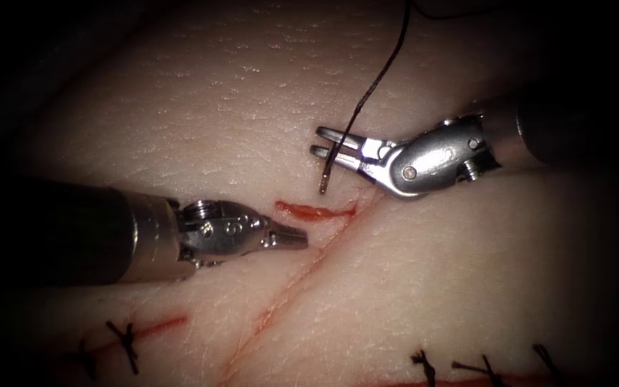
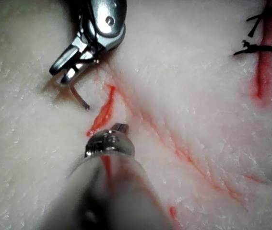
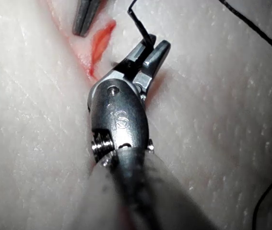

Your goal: Wound Closure

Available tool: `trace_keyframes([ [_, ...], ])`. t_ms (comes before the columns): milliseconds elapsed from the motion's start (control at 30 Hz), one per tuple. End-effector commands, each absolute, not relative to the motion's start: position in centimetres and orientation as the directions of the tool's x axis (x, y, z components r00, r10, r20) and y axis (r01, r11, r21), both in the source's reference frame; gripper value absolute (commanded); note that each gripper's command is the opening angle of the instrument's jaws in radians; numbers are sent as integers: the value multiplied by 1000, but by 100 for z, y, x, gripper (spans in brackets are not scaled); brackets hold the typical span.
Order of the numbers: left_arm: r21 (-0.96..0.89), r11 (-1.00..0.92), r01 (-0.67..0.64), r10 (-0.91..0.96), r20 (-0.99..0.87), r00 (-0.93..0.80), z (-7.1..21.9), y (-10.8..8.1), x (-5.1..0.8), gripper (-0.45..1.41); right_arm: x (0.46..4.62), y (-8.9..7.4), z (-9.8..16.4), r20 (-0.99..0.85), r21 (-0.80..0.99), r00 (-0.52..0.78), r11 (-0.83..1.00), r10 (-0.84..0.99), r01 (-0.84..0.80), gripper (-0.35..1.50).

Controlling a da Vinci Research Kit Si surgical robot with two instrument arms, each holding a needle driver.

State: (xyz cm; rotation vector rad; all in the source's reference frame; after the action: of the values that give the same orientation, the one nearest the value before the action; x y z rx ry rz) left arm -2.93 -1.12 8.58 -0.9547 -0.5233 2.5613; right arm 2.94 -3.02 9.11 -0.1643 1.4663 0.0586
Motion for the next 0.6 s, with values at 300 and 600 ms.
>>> trace_keyframes([
  [300, -480, -856, -191, 458, -537, -709, 889, -127, -296, -27, 300, -297, 914, -995, -38, 99, 987, -22, -159, -35],
  [600, -488, -853, -187, 460, -531, -712, 890, -126, -288, -27, 305, -297, 915, -986, 130, 78, 974, 147, -183, -35],
])
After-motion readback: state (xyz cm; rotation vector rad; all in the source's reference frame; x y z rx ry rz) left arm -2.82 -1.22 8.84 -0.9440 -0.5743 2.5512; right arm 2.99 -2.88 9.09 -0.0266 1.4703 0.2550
